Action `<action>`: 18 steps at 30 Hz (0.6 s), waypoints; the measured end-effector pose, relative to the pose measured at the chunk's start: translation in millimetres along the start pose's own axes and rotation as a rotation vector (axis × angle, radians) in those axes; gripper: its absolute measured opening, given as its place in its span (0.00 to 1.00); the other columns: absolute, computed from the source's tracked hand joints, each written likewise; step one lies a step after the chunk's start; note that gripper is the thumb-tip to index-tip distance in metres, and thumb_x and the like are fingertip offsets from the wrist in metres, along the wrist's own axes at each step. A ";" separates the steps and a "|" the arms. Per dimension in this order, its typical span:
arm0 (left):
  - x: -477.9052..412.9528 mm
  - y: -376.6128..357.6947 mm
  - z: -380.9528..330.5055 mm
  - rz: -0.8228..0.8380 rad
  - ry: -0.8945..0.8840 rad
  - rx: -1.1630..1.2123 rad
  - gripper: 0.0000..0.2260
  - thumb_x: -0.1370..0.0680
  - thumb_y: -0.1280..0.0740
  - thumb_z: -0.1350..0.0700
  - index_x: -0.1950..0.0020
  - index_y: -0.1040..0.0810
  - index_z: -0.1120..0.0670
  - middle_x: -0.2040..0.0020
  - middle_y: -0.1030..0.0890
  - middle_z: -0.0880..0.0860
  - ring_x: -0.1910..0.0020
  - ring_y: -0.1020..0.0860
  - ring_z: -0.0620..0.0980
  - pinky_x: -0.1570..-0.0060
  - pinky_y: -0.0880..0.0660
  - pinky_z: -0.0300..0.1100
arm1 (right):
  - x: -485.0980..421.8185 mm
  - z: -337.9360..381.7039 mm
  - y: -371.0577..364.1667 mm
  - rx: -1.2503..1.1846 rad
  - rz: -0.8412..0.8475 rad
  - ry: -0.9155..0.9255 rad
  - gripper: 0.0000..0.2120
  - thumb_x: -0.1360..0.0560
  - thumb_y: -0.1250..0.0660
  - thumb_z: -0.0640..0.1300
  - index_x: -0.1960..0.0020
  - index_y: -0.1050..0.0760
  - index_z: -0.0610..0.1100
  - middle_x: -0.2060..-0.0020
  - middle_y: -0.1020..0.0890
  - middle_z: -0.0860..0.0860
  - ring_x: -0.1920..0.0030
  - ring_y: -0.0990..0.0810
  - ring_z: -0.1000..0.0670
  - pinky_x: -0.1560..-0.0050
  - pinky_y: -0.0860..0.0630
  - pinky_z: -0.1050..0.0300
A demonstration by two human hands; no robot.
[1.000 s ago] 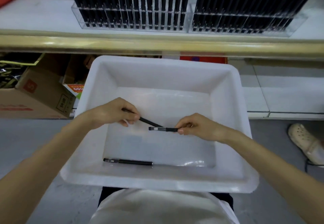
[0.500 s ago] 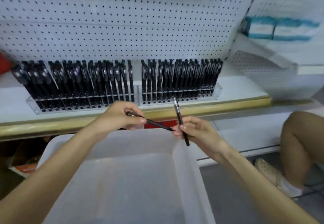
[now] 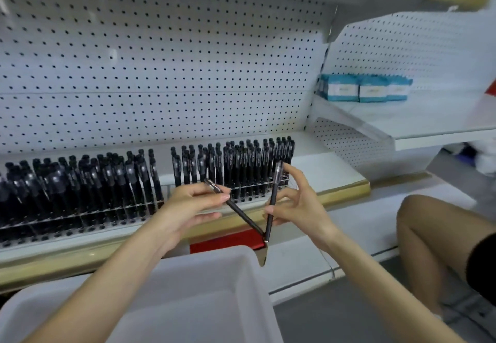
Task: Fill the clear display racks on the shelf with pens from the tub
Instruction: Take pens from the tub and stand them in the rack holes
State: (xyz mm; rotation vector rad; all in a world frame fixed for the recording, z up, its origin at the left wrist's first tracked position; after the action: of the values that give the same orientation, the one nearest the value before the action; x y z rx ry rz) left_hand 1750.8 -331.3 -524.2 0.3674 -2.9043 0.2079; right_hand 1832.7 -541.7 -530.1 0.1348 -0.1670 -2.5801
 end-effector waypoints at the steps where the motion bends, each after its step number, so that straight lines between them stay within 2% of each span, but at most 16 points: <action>1: -1.3 -1.9 0.6 -0.003 -0.005 0.009 0.08 0.30 0.27 0.61 0.52 0.15 0.56 0.55 0.15 0.50 0.55 0.17 0.46 0.55 0.20 0.40 | -2.8 -0.2 3.1 -0.002 0.006 0.004 0.44 0.31 0.27 0.30 0.27 0.43 0.59 0.59 0.23 0.36 0.59 0.16 0.40 0.61 0.19 0.52; 5: -5.7 -7.4 2.5 0.015 -0.021 0.014 0.08 0.27 0.29 0.61 0.49 0.15 0.54 0.50 0.16 0.51 0.49 0.18 0.48 0.52 0.19 0.43 | -10.9 -3.9 12.2 0.010 0.033 0.001 0.49 0.32 0.25 0.31 0.27 0.45 0.67 0.61 0.24 0.41 0.56 0.19 0.31 0.56 0.19 0.47; 10: -6.5 -14.2 2.8 0.048 -0.037 -0.035 0.08 0.25 0.31 0.62 0.48 0.16 0.55 0.50 0.16 0.51 0.50 0.17 0.48 0.51 0.20 0.43 | -14.4 -6.3 12.7 0.018 0.039 0.018 0.45 0.31 0.26 0.32 0.28 0.43 0.64 0.66 0.25 0.47 0.56 0.17 0.34 0.57 0.19 0.51; 15: -6.0 -16.8 4.4 0.054 -0.034 -0.024 0.08 0.26 0.31 0.63 0.48 0.17 0.57 0.54 0.15 0.49 0.54 0.16 0.47 0.54 0.19 0.42 | -16.8 -8.7 12.7 0.039 0.081 -0.008 0.49 0.32 0.26 0.31 0.27 0.46 0.67 0.58 0.26 0.41 0.56 0.19 0.31 0.59 0.19 0.48; 18: -7.4 -17.2 4.2 0.053 -0.032 -0.042 0.08 0.25 0.31 0.63 0.49 0.16 0.56 0.53 0.15 0.50 0.53 0.17 0.47 0.53 0.19 0.42 | -21.2 -9.4 13.0 0.061 0.064 0.007 0.46 0.32 0.25 0.32 0.28 0.43 0.66 0.60 0.26 0.43 0.56 0.19 0.31 0.57 0.19 0.48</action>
State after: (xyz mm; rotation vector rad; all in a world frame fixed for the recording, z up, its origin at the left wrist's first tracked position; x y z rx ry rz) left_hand 1761.5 -346.8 -527.9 0.2900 -2.9473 0.1501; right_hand 1858.6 -542.3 -536.1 0.1577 -0.2438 -2.5113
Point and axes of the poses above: each hand's wrist, its own x-axis away from the middle knuckle, its own y-axis out of the back of the hand, z = x × y, the point moved 1 cm from there along -x, towards the middle knuckle
